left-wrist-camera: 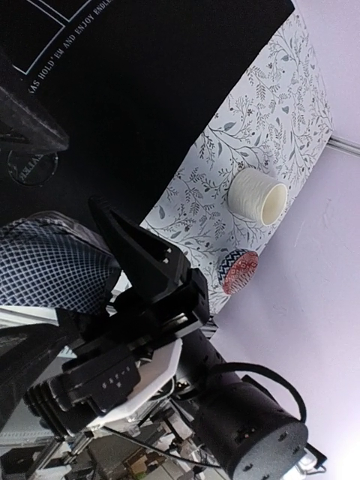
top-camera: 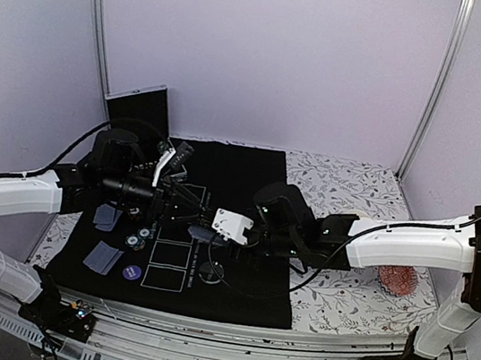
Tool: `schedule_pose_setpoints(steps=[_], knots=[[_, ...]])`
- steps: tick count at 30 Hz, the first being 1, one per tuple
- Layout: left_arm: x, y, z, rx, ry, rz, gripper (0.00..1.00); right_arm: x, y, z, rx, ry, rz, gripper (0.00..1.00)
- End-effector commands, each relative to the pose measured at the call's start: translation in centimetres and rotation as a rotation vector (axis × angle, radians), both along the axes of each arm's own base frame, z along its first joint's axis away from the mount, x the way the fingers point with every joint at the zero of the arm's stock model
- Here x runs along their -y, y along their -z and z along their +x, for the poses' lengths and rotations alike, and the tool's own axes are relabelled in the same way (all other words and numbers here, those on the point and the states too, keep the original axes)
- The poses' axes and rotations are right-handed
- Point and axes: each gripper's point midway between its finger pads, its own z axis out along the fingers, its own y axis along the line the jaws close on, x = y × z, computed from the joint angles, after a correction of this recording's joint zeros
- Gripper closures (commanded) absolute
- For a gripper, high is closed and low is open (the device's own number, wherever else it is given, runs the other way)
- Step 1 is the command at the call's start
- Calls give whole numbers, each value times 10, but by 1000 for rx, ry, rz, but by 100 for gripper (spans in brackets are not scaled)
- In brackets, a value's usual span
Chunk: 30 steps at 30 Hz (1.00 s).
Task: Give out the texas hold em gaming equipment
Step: Pick up the poker card from the face-down deck piles.
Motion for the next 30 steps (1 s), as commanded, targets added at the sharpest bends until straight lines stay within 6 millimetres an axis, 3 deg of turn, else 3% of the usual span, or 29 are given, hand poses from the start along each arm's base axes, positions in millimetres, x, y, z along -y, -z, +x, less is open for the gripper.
schedule_pose_setpoints(steps=[1,13,17,19,30], knots=[[2,8,0,7,16,34,25,-8,-18,2,25,-8,44,50],[-2,28,14,5,-54,125,31,-17,-15,2,37,-37,50,49],[-6,29,19,21,-92,142,31,-19,-13,1,32,-45,51,49],[-6,32,19,17,-94,149,31,-26,-25,3,43,-49,75,49],[-2,29,15,12,-69,138,30,-34,-22,3,45,-62,74,49]])
